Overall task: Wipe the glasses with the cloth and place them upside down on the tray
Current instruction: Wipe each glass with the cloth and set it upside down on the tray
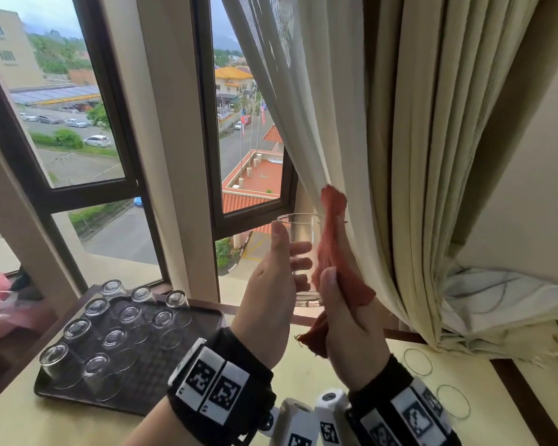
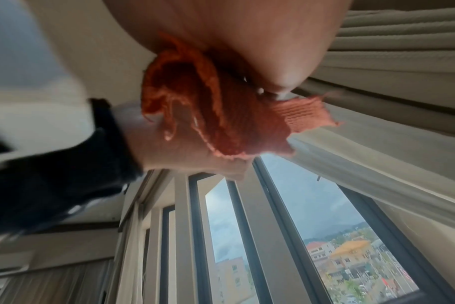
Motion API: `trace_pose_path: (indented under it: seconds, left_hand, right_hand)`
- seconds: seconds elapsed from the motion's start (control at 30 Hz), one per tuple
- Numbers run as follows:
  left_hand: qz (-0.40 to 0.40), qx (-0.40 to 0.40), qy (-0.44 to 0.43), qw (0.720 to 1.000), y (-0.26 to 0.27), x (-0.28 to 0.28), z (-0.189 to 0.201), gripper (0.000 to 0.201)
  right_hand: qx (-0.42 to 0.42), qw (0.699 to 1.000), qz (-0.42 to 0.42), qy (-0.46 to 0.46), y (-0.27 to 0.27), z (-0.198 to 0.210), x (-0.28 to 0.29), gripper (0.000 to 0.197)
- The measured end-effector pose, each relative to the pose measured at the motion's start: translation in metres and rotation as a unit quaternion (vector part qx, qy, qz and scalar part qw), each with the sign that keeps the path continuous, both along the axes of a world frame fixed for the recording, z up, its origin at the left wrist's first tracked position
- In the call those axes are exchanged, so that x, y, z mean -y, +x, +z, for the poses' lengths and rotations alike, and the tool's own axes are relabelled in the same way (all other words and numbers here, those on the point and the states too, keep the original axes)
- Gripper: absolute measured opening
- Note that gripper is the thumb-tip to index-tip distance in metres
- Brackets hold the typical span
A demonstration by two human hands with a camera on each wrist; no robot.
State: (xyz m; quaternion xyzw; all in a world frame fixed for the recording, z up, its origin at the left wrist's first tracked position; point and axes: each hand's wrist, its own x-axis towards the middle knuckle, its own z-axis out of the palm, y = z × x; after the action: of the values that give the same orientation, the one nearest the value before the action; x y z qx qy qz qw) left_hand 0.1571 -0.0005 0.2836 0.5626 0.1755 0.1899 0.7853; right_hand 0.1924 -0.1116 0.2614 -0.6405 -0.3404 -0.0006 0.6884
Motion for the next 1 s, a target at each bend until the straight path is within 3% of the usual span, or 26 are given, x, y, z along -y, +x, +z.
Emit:
trace_pose_path:
  seconds: [0.17, 0.27, 0.37, 0.43, 0.57, 0.67, 0.73, 0.8, 0.93, 1.0]
  left_hand:
    - [0.020, -0.015, 0.002, 1.000, 0.002, -0.013, 0.001, 0.081]
    - [0.027, -0.014, 0.015, 0.999, -0.001, -0.016, 0.003, 0.076]
    - [0.014, -0.010, 0.003, 1.000, -0.003, -0.011, 0.004, 0.072]
    - [0.003, 0.000, 0.001, 1.000, -0.003, -0.004, 0.004, 0.076]
    - [0.041, 0.035, 0.008, 0.999, -0.001, -0.001, 0.009, 0.090]
    - [0.055, 0.041, 0.044, 0.997, 0.003, -0.014, 0.012, 0.115]
    - [0.068, 0.028, 0.049, 0.996, 0.003, -0.022, 0.015, 0.125]
    - [0.075, 0.011, 0.053, 0.996, 0.001, -0.028, 0.015, 0.119]
    - [0.056, 0.020, 0.038, 0.998, -0.002, -0.023, 0.014, 0.078]
    - [0.029, 0.023, 0.043, 0.998, 0.000, -0.015, 0.009, 0.081]
  right_hand:
    - [0.108, 0.989, 0.023, -0.096, -0.017, -0.028, 0.008, 0.059]
    - [0.041, 0.995, 0.032, -0.081, -0.023, -0.038, 0.009, 0.056]
    - [-0.091, 0.995, 0.040, -0.034, -0.013, -0.022, 0.003, 0.050]
    - [-0.129, 0.991, 0.035, -0.009, -0.004, -0.006, -0.003, 0.056]
    - [-0.072, 0.997, 0.010, -0.024, -0.006, 0.004, -0.006, 0.074]
    - [0.021, 0.996, 0.054, -0.069, -0.017, -0.010, 0.000, 0.055]
    - [0.054, 0.992, 0.075, -0.084, -0.021, -0.025, 0.005, 0.054]
    - [0.003, 0.995, 0.083, -0.058, -0.025, -0.032, 0.006, 0.054]
    - [-0.087, 0.994, 0.063, -0.015, -0.014, -0.023, 0.001, 0.046]
    - [-0.126, 0.991, 0.053, -0.003, -0.003, -0.009, -0.001, 0.050]
